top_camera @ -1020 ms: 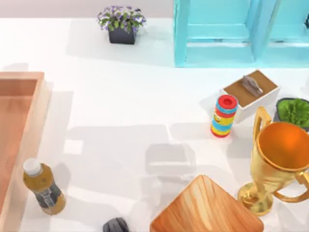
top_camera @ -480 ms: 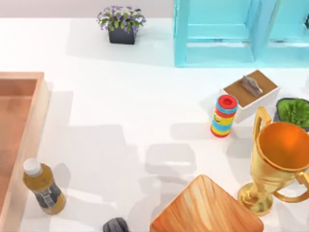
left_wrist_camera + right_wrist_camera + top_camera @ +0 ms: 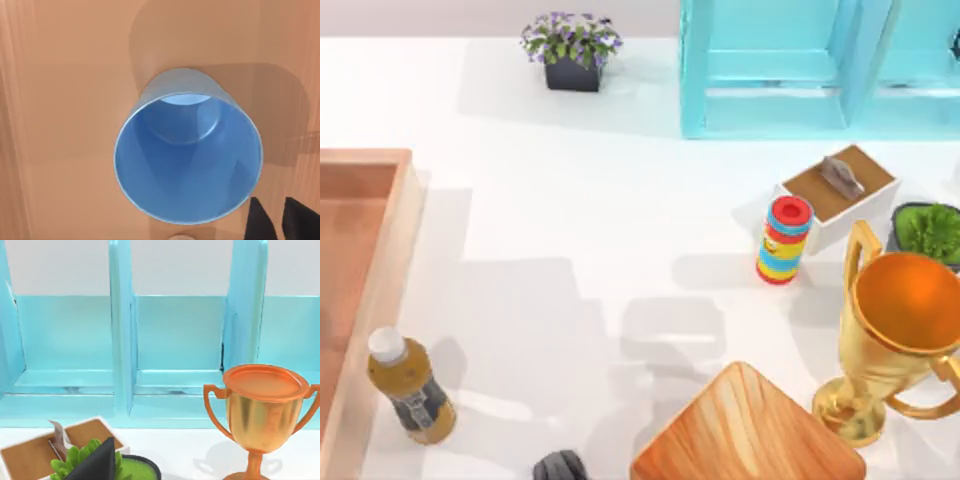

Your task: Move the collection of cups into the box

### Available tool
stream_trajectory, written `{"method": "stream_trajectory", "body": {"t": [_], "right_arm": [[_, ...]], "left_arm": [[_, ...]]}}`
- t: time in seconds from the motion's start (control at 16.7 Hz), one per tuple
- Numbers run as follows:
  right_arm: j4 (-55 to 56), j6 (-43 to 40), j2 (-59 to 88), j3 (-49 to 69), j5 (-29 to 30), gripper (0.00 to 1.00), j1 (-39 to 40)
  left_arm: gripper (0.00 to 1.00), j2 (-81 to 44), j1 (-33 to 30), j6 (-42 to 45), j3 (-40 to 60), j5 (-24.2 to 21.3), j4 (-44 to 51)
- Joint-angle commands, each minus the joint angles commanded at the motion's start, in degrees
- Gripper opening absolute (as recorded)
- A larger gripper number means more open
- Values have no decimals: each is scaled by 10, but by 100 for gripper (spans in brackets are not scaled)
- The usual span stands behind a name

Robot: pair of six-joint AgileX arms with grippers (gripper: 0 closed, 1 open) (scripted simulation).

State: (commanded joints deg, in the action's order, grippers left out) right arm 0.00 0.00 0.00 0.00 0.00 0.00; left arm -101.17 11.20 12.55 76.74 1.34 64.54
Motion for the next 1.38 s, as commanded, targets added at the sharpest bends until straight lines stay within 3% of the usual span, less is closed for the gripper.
{"method": "stream_trajectory", "body": {"t": [0.48,1.08,1.38], "right_arm": [[0,0,0,0,0,100,0],[0,0,0,0,0,100,0],[0,0,0,0,0,100,0]], "left_arm": [[98,0,0,0,0,0,0],[100,0,-1,0,2,0,2],[100,-4,-1,-1,98,2,93]]}}
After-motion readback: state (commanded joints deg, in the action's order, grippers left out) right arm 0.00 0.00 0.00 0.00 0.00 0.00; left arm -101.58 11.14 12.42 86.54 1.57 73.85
